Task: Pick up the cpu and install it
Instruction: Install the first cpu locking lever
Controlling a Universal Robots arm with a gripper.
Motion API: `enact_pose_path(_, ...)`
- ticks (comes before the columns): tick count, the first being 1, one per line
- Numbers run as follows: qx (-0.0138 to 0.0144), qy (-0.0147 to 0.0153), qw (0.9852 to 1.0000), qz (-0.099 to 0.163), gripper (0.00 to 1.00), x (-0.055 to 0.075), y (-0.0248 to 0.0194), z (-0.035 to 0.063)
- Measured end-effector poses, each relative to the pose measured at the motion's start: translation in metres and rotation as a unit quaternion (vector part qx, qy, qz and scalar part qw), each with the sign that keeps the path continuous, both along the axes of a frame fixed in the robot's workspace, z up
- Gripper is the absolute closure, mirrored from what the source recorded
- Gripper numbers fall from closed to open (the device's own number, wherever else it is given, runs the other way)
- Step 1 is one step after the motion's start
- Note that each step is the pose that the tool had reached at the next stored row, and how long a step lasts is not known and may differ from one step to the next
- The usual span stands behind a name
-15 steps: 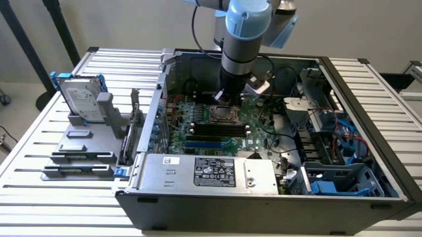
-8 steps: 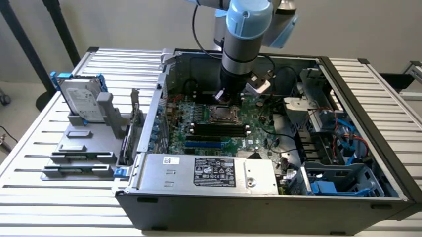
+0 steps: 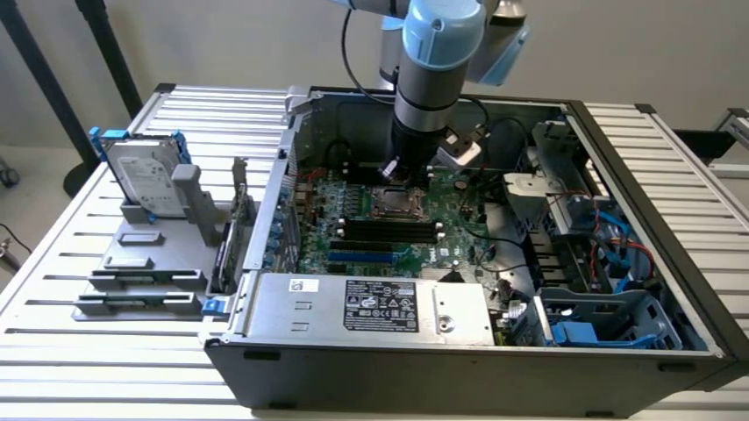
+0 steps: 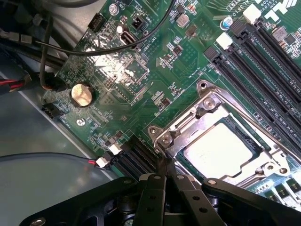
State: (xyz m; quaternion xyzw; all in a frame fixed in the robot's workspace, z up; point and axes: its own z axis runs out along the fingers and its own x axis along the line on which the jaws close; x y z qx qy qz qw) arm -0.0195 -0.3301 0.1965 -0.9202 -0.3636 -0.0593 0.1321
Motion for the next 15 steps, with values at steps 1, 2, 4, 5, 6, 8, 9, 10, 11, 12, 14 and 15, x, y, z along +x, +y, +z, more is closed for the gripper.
enact_pose_path(1, 0.0, 0.0, 1.0, 0.001, 0.89, 0.0, 0.0, -0.0001)
enact_pose_path(2, 0.0001, 0.0, 1.0, 0.002, 0.89, 0.0001, 0.0, -0.0003)
enact_pose_path(4, 0.0001, 0.0, 1.0, 0.004, 0.89, 0.0001, 0.0, -0.0008)
enact_pose_path(5, 0.0001, 0.0, 1.0, 0.006, 0.89, 0.0001, 0.0001, -0.0012)
enact_pose_path(6, 0.0, 0.0, 1.0, 0.007, 0.89, 0.0001, 0.0, -0.0014)
enact_pose_path(8, 0.0001, 0.0001, 1.0, 0.009, 0.89, 0.0001, 0.0, -0.0014)
enact_pose_path(9, 0.0003, 0.0, 0.9999, 0.01, 0.89, 0.0001, 0.0, -0.0015)
enact_pose_path(10, 0.0004, 0.0, 0.9999, 0.011, 0.89, 0.0001, 0.0, -0.0016)
enact_pose_path(11, 0.0004, 0.0, 0.9999, 0.011, 0.89, 0.0001, 0.0, -0.001)
enact_pose_path(12, 0.0009, -0.0003, 0.9999, 0.011, 0.89, 0.0002, -0.0001, 0.0004)
enact_pose_path(14, 0.0004, 0.0, 0.9999, 0.011, 0.89, -0.0002, -0.0016, 0.0058)
enact_pose_path(15, 0.0004, -0.0001, 0.9999, 0.011, 0.89, -0.0008, -0.0021, 0.0082)
